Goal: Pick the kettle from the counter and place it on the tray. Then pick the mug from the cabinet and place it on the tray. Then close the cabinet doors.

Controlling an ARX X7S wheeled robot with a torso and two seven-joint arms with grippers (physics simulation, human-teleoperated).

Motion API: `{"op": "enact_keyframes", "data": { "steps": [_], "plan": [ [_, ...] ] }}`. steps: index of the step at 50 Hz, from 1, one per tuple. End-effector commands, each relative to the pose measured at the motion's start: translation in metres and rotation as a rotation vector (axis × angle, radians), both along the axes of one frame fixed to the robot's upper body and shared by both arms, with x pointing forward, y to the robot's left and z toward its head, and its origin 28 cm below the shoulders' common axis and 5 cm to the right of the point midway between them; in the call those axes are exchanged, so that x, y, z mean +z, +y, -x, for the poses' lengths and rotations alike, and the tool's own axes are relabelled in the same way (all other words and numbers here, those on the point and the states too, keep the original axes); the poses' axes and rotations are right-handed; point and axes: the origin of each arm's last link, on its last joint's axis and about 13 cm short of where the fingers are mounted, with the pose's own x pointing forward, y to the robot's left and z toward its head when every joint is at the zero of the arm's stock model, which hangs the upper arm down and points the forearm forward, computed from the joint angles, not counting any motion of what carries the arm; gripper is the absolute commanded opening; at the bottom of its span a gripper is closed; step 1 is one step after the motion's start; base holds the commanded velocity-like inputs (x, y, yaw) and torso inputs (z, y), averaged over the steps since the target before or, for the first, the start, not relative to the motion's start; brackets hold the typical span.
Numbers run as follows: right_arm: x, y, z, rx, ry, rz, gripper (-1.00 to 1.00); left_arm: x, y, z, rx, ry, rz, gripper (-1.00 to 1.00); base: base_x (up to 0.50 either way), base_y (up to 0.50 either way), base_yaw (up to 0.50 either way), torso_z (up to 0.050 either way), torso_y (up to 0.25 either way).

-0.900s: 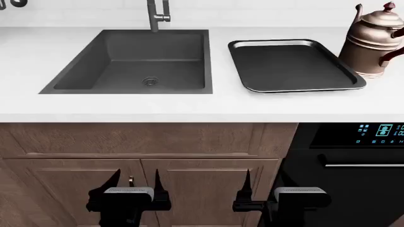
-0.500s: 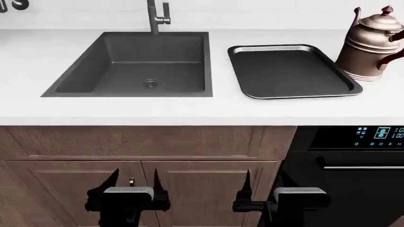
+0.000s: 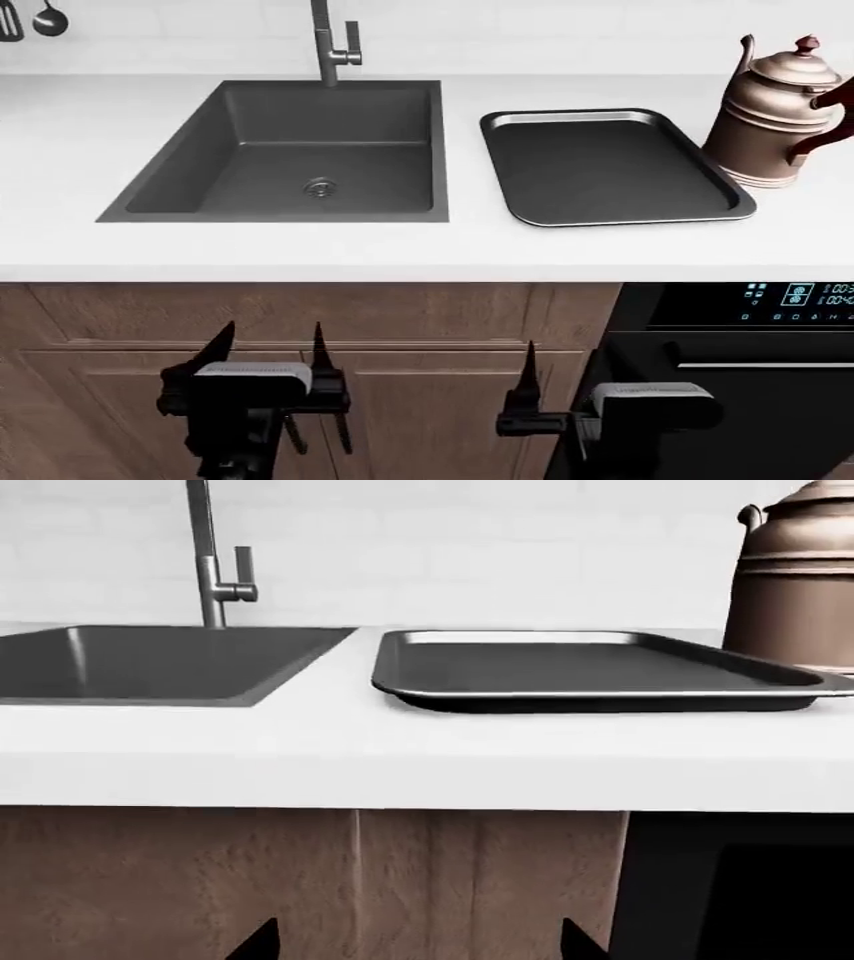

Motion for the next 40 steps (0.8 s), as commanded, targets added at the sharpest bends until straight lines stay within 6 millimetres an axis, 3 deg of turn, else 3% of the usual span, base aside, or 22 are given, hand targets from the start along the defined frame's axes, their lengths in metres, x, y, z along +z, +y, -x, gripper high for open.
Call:
{"op": "enact_keyframes", "data": {
  "steps": [1, 11, 21, 25, 31, 40],
  "plan": [
    [0.049, -0.001, 0.011, 0.014, -0.081, -0.002, 1.00, 0.086, 0.003, 0.001, -0.011, -0.136, -0.062, 1.00, 0.00, 0.00, 0.00, 0.050, 0.000],
    [0.088, -0.002, 0.025, 0.001, -0.151, 0.025, 1.00, 0.196, 0.000, -0.002, -0.034, -0.268, -0.107, 1.00, 0.00, 0.00, 0.00, 0.050, 0.000],
    [0.110, -0.003, 0.032, -0.009, -0.185, 0.064, 1.00, 0.332, -0.005, -0.029, -0.003, -0.394, -0.078, 1.00, 0.00, 0.00, 0.00, 0.050, 0.000],
    [0.118, -0.001, 0.036, -0.002, -0.193, 0.088, 1.00, 0.375, -0.010, -0.040, 0.027, -0.427, -0.101, 1.00, 0.00, 0.00, 0.00, 0.050, 0.000],
    [0.128, -0.001, 0.040, 0.003, -0.190, 0.113, 1.00, 0.435, -0.017, -0.050, 0.051, -0.442, -0.093, 1.00, 0.00, 0.00, 0.00, 0.050, 0.000],
    [0.139, -0.002, 0.043, -0.001, -0.185, 0.138, 1.00, 0.496, -0.026, -0.067, 0.113, -0.416, -0.100, 1.00, 0.00, 0.00, 0.00, 0.050, 0.000]
  ]
}}
